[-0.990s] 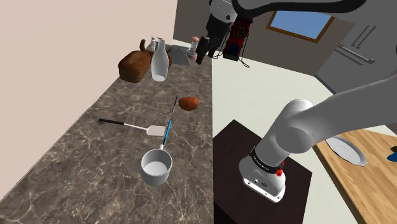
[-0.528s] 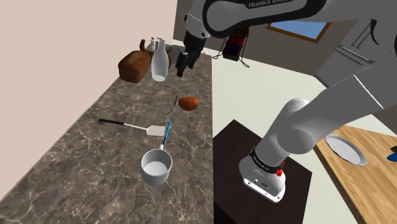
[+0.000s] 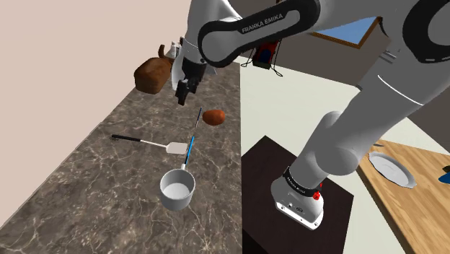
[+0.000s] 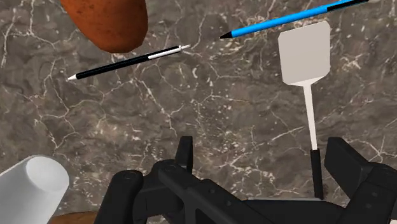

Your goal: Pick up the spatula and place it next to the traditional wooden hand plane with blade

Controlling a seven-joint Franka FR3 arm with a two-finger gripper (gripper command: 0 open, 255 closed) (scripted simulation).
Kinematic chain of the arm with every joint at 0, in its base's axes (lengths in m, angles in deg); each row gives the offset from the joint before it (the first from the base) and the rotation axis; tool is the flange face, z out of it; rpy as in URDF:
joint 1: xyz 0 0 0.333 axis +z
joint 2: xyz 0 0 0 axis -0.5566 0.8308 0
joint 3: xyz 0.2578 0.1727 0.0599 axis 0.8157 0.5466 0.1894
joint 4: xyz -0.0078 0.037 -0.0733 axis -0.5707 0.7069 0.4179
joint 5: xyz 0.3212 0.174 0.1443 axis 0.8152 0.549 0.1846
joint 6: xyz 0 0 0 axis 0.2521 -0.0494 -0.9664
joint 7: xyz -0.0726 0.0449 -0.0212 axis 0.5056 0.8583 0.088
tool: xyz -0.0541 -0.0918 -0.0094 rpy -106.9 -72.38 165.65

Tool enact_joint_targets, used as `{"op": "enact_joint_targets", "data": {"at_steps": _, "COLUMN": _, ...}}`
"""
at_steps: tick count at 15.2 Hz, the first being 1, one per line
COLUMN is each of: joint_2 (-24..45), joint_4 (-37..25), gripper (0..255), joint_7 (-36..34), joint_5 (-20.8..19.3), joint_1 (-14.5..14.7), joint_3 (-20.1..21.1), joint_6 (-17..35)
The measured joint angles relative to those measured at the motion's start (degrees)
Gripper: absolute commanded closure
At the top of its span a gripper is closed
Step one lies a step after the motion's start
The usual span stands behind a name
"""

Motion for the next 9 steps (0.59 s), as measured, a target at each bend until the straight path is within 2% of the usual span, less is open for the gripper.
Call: {"op": "enact_joint_targets", "data": {"at_steps": 9, "joint_2": 17.4, "joint_4": -7.6, "gripper": 0, "joint_7": 0.3, "joint_5": -2.3, "joint_1": 3.2, "joint_3": 3.1, "joint_6": 8.1}}
